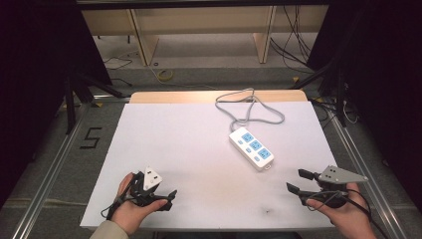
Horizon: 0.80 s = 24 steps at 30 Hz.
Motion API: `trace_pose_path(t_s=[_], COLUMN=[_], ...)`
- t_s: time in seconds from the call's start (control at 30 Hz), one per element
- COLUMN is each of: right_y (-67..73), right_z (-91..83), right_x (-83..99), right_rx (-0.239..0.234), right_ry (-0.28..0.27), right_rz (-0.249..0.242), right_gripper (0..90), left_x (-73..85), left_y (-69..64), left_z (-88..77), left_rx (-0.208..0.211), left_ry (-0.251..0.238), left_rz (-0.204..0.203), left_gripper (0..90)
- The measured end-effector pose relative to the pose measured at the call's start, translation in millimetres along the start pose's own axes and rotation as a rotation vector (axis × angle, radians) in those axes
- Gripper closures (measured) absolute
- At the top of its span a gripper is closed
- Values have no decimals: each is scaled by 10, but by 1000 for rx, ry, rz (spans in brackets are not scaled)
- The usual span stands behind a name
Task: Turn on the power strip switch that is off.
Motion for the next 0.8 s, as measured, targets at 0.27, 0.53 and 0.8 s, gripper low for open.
trace_pose_path(t_s=[0.27, 0.53, 0.8], right_y=[26, 55, 70], right_z=[19, 34, 83], right_x=[-14, -52, -117], right_rx=[28, 37, 51], right_ry=[57, 56, 54], right_rz=[-51, -72, -76], right_gripper=[557, 788, 900], left_x=[-1, -1, -9], left_y=[-7, -1, 3], left_z=[-3, 21, 23], left_rx=[-7, -17, -22], left_ry=[1, 12, 5], left_rz=[10, 4, -4], left_gripper=[95, 105, 109])
Point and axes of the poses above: each handheld gripper's, and its own axes: z roughly forward along the jaws, x roughly out of its underside, y roughly to its left, the point moved 1 cm from there along z, roughly forward along the jaws, and after that the axes turned 8 degrees about -y, right-handed, at the moved point
